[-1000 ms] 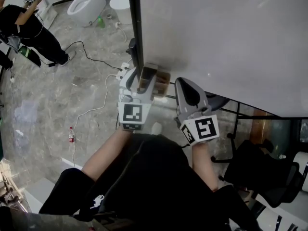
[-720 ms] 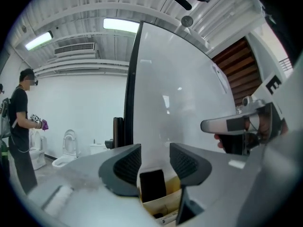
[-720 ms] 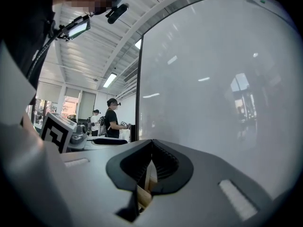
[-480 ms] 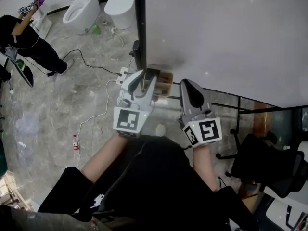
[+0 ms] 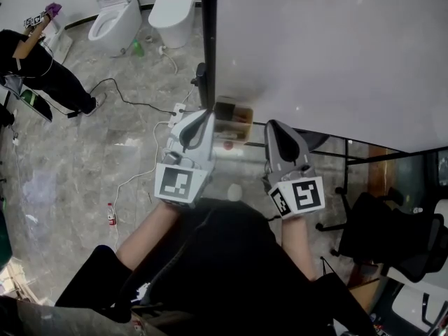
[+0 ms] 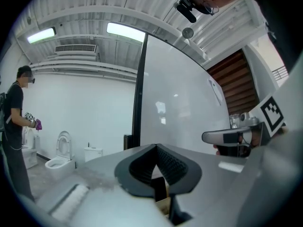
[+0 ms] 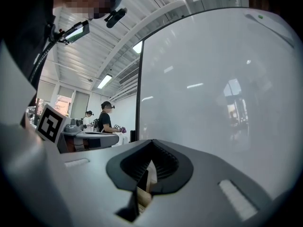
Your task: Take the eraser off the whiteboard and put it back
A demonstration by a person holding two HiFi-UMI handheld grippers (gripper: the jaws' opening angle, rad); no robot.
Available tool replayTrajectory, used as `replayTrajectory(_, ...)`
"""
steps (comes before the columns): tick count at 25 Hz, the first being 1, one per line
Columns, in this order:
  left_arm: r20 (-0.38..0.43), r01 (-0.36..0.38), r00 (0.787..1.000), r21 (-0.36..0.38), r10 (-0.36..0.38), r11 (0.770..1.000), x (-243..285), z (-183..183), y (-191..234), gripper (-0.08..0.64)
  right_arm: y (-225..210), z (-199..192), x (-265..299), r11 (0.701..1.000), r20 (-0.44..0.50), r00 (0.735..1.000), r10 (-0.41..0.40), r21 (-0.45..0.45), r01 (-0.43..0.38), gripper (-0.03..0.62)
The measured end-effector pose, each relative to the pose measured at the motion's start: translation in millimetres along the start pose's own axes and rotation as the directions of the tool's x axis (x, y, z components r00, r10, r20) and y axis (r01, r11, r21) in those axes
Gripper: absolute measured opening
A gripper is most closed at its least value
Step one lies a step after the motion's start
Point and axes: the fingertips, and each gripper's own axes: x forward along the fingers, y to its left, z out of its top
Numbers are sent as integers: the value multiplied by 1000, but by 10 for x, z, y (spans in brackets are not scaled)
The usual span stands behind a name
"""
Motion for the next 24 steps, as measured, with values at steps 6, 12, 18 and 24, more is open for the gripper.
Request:
replayTrajectory(6, -4, -4, 1000, 3, 4, 1000, -80, 8, 58, 6, -6, 7, -39, 1000, -1, 1000, -17, 8, 17, 9)
replayTrajectory(12, -9, 3, 1000, 9, -3, 1000, -106, -19, 43, 6, 2, -11, -53, 1000, -3, 1000, -23, 5, 23, 9)
replayTrajectory(18, -16, 18, 1000, 11, -18, 1000, -121, -43, -3, 6, 14, -28, -77, 1000, -6, 1000, -22, 3, 22, 9)
replayTrajectory(24, -21, 24, 1000, 12, -24, 1000, -119, -43, -32, 6, 10, -17, -97, 1000, -9, 1000, -24, 3, 24, 9)
